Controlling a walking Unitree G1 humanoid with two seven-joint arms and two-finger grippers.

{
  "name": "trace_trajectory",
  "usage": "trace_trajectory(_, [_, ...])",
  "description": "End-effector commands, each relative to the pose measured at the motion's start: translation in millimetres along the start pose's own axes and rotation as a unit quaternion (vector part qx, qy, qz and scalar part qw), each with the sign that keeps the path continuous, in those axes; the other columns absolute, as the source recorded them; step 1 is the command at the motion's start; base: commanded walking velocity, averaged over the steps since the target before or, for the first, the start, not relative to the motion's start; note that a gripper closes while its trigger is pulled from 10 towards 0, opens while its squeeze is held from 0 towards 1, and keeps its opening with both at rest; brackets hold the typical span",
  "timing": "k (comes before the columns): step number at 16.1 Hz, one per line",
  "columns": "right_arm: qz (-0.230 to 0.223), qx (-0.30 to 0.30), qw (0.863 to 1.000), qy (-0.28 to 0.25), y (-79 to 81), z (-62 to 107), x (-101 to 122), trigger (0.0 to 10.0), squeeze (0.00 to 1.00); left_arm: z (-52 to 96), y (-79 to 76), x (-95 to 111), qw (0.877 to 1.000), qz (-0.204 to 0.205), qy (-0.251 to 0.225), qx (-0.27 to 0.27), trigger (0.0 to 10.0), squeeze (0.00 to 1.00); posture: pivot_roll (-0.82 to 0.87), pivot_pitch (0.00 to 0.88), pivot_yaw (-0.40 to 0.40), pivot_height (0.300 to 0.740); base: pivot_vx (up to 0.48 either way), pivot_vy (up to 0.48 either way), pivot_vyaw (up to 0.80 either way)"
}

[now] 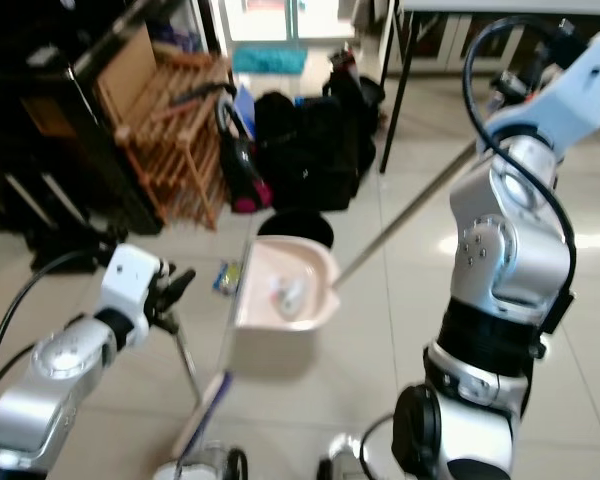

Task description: Sweep floor

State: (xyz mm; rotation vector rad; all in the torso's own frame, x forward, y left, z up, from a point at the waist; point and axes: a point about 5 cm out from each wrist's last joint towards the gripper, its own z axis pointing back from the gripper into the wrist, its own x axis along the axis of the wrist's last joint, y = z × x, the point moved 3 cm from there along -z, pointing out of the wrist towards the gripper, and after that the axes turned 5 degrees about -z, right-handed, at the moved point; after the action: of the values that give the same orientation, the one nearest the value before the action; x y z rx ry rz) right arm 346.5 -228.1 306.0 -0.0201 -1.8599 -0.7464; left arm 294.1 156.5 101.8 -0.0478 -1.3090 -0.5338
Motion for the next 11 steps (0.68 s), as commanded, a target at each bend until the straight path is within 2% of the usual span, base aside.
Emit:
trace_trajectory(1, [-0.023, 0.022, 0.999, -0.019, 11.8, 3.6, 10.3, 10.0, 0.00, 2.9, 11.6, 8.5, 0.999, -0.024, -0.019, 0.023, 10.0, 0.00, -0.01, 0.102, 0.036, 0.740, 0.000, 0.000, 0.00])
trace_trajectory(4, [-0.024, 0.022, 0.999, -0.021, 12.7, 3.5, 12.2, 10.0, 0.00, 2.8, 11.1, 10.4, 0.999, -0.028, -0.026, 0.020, 10.0, 0.00, -0.01, 0.097, 0.036, 0.740, 0.180, 0.000, 0.00])
trace_trajectory(11, [-0.022, 0.027, 0.999, -0.024, 15.5, 0.4, 14.5, 10.0, 0.00, 3.2, 10.2, 8.4, 0.999, -0.019, -0.024, 0.016, 10.0, 0.00, -0.01, 0.099, 0.033, 0.740, 0.309, 0.000, 0.00])
